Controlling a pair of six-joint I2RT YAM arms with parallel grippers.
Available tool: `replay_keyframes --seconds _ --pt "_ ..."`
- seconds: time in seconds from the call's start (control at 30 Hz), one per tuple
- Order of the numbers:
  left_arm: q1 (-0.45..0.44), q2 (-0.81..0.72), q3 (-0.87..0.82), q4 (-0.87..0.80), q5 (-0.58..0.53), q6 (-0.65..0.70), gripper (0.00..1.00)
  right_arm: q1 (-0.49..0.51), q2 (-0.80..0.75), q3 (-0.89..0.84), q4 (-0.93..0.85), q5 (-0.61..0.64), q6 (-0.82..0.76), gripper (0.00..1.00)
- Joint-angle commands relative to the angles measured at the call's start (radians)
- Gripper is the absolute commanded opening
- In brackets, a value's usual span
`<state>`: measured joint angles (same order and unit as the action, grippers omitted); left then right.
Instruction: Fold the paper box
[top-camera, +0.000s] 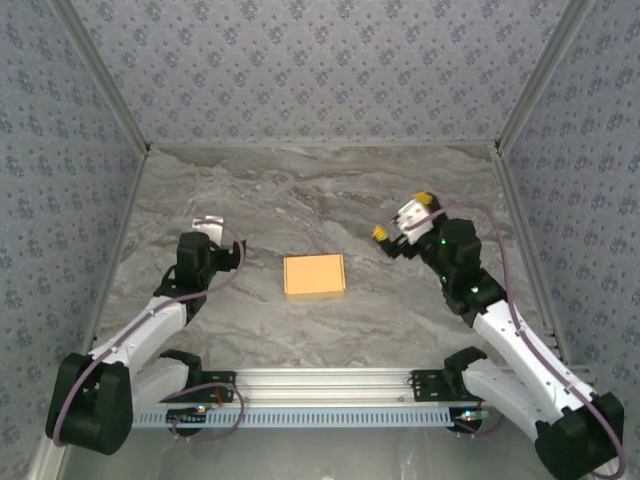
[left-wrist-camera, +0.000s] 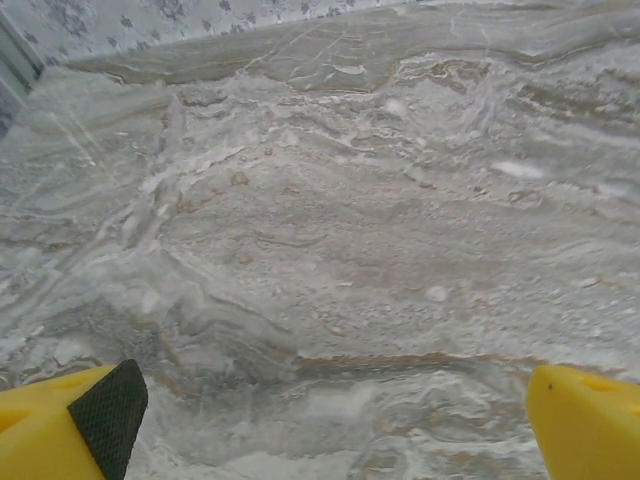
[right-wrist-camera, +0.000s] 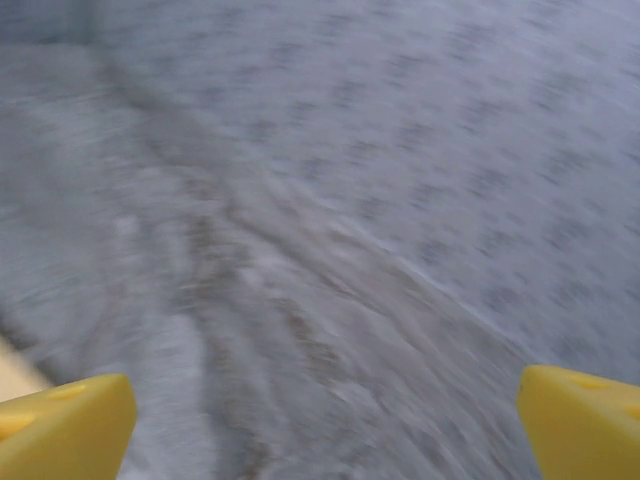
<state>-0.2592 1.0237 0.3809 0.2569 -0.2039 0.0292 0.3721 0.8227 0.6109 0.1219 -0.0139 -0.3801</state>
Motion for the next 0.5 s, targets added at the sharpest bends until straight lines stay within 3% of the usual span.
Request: replay_keyframes --seconds 0.0,0.1,0.2,0.33,0.47 --pt "0.052 0.025 -0.049 0.237 -0.032 0.093 0.99 -0.124 -0.024 -0.132 0.186 0.212 0.253 1.00" --pt "0.110 0.109 -0.085 0.371 0.002 0.059 0.99 -0.240 0.004 -0.262 0.323 0.232 0.377 1.00" --pt "0.162 0.202 -0.090 0.454 0.113 0.013 0.99 -0.309 0.135 -0.368 0.515 0.242 0.427 1.00" --pt "0.177 0.305 -0.044 0.496 0.170 0.052 0.99 -0.348 0.357 -0.392 0.684 0.215 0.383 1.00" --pt "0.232 0.426 -0.080 0.689 0.230 0.029 0.99 -0.372 0.535 -0.391 0.848 0.176 0.369 1.00"
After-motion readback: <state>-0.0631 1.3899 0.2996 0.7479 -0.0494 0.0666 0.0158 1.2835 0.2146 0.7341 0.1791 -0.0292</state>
